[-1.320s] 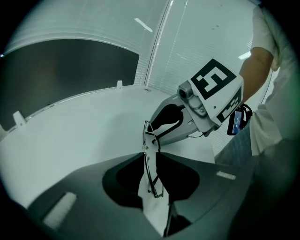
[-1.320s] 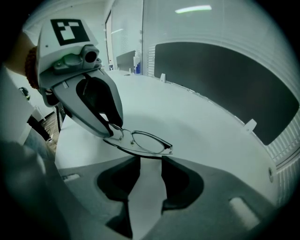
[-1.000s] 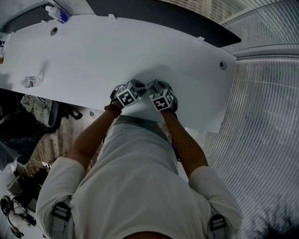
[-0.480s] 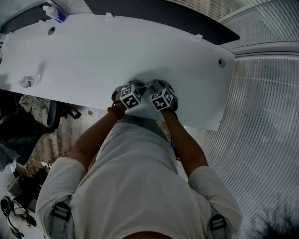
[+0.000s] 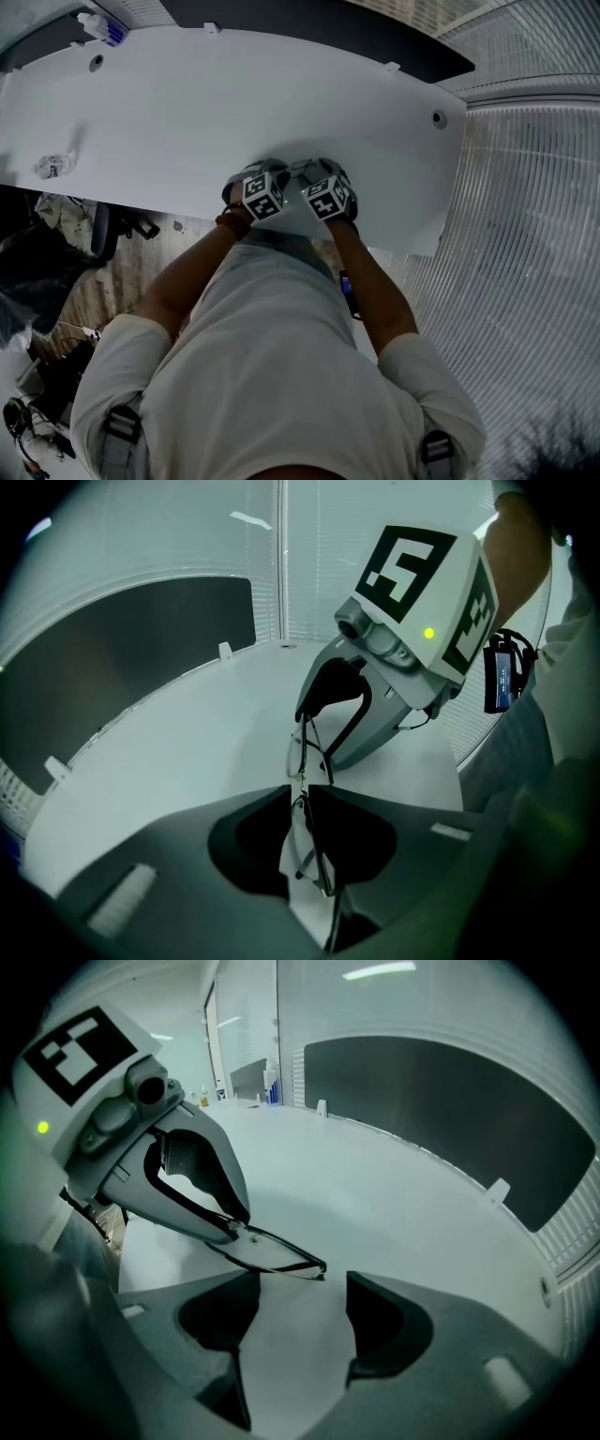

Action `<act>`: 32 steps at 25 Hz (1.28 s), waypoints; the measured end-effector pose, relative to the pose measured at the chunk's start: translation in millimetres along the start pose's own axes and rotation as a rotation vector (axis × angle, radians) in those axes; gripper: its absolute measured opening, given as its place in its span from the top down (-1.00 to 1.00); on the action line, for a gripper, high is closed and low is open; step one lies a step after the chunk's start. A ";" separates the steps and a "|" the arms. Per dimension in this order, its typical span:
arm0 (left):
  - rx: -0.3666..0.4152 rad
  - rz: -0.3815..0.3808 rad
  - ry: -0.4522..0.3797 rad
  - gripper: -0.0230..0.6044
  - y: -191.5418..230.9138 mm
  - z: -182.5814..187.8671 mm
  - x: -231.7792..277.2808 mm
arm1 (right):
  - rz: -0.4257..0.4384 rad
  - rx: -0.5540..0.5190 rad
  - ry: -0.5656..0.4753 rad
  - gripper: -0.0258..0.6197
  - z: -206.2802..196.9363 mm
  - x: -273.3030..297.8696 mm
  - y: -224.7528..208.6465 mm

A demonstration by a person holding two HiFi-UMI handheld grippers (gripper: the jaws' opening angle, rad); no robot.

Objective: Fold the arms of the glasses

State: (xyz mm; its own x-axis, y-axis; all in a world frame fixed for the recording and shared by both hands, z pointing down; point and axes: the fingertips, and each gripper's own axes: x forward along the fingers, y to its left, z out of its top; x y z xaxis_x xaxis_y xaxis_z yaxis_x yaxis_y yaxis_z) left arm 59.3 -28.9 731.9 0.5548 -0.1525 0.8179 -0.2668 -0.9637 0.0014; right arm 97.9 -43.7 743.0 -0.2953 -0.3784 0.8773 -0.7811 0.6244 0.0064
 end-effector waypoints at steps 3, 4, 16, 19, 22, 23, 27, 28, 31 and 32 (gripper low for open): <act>-0.002 0.007 0.003 0.71 0.0 -1.5 1.5 | 0.028 -0.002 0.002 -0.06 -4.5 -2.6 0.6; -0.001 0.008 0.003 0.71 0.0 -1.8 1.1 | 0.031 -0.010 0.003 -0.07 -5.7 -3.8 1.6; -0.025 0.010 -0.039 0.64 -1.9 1.7 -9.1 | 0.054 0.031 -0.050 -0.07 -11.7 -27.4 10.0; -0.044 0.022 -0.053 0.64 2.3 4.7 -18.1 | 0.051 0.058 -0.081 -0.07 -5.4 -41.5 7.0; -0.073 0.034 -0.081 0.64 6.9 13.2 -32.0 | 0.038 0.091 -0.120 -0.07 5.5 -64.6 -1.4; -0.084 0.039 -0.096 0.64 8.8 17.7 -38.8 | 0.032 0.100 -0.131 -0.07 10.2 -73.9 -4.9; -0.130 0.076 -0.178 0.64 20.3 39.9 -78.0 | 0.003 0.142 -0.229 -0.04 35.8 -117.3 -21.0; -0.146 0.086 -0.202 0.65 23.8 46.2 -89.2 | -0.002 0.157 -0.266 -0.04 43.6 -130.3 -25.0; -0.207 0.108 -0.289 0.71 36.3 69.0 -126.0 | 0.012 0.190 -0.380 0.04 71.5 -171.7 -29.9; -0.222 0.118 -0.322 0.73 41.1 78.7 -140.5 | 0.025 0.187 -0.413 0.10 81.5 -184.5 -28.7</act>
State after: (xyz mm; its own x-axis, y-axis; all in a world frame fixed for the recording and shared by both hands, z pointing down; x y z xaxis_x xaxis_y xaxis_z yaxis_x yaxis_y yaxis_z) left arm 32.3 -64.3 571.7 0.7189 -0.3544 0.5980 -0.4880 -0.8699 0.0712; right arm 129.9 -47.5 541.9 -0.4801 -0.6294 0.6111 -0.8458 0.5168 -0.1322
